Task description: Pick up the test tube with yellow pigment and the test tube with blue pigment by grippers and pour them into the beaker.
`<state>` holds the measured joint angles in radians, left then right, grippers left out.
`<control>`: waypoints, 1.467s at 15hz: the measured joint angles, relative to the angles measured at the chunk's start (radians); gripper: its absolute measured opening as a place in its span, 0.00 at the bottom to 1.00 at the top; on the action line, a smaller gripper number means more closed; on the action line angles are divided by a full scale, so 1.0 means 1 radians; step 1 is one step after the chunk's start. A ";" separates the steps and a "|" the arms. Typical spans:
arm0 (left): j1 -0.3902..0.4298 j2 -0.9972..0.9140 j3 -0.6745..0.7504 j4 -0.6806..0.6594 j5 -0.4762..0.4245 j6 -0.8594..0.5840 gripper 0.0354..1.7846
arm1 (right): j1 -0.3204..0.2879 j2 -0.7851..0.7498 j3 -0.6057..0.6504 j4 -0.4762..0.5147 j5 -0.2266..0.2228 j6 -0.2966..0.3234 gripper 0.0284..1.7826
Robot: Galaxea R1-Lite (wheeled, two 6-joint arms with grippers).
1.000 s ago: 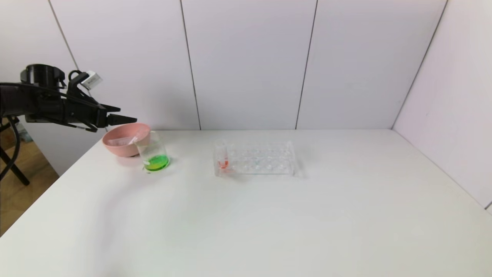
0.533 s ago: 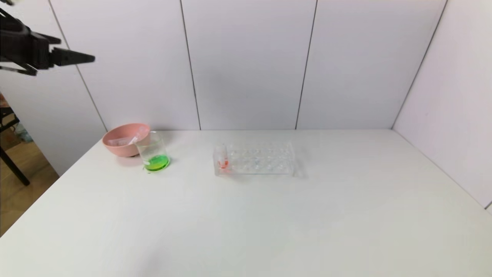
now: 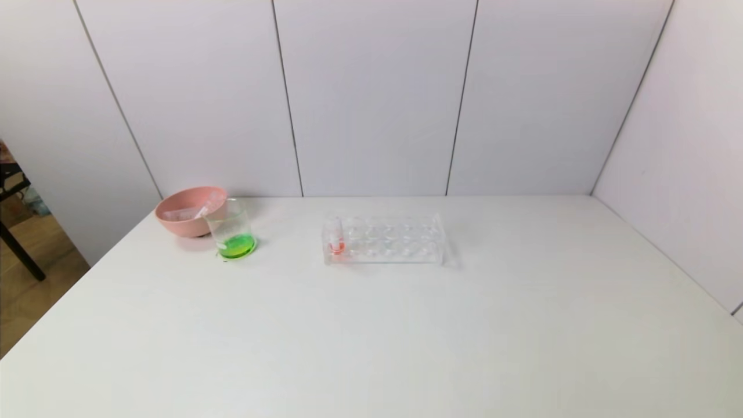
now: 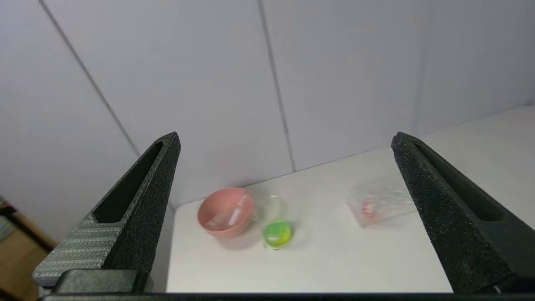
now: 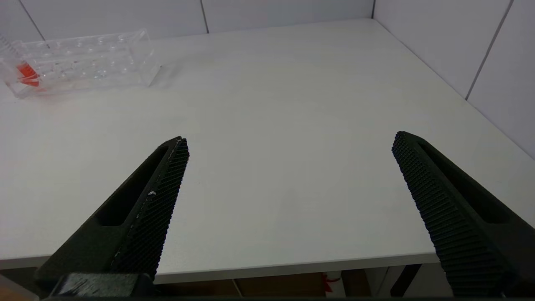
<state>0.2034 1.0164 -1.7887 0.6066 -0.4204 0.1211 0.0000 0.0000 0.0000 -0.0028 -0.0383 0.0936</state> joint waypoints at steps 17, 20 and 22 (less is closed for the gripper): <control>-0.204 -0.830 1.027 0.050 0.244 0.099 0.99 | 0.000 0.000 0.000 0.000 0.000 0.000 1.00; -0.210 -0.924 1.373 -0.177 0.296 0.045 0.99 | 0.000 0.000 0.000 0.000 0.000 0.000 1.00; -0.210 -0.969 1.552 -0.339 0.312 0.004 0.99 | 0.000 0.000 0.000 0.000 0.000 0.000 1.00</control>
<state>-0.0070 0.0479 -0.2366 0.2674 -0.1085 0.1255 0.0000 0.0000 0.0000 -0.0028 -0.0383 0.0938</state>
